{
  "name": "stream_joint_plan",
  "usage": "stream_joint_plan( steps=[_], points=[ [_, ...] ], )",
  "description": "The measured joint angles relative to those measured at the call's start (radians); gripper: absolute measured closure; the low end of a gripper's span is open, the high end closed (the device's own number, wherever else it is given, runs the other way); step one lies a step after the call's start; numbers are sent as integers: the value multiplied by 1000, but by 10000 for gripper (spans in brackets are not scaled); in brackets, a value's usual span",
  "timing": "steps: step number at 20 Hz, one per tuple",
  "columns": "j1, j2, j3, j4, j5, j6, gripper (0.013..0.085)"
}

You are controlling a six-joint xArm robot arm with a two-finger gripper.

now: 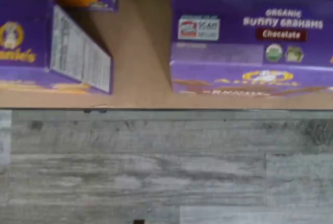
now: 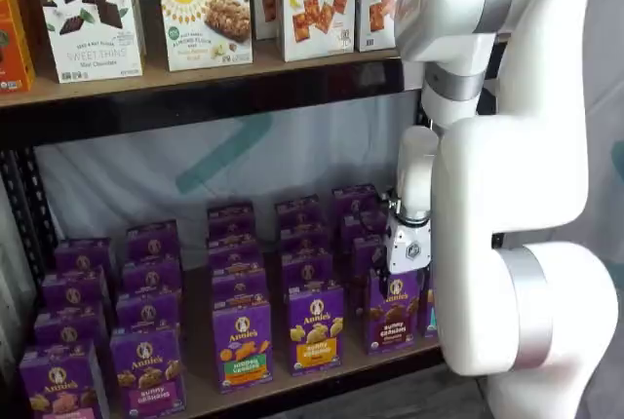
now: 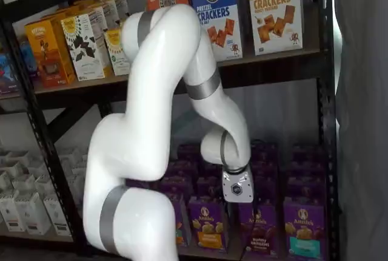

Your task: Pick up the purple box with a brown patch in the center, on the bottom shelf, the fifth box from the left

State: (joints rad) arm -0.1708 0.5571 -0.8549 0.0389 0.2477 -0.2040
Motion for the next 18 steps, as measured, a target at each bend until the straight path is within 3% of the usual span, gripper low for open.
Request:
stream_joint_plan(
  steps=[4,9,18],
  points=[
    [-19,66,-85,1,13,-20,130],
    [-29,132,-188,36,34,-64,130],
    [-35,190,-301,31,91,-62,130]
  ],
)
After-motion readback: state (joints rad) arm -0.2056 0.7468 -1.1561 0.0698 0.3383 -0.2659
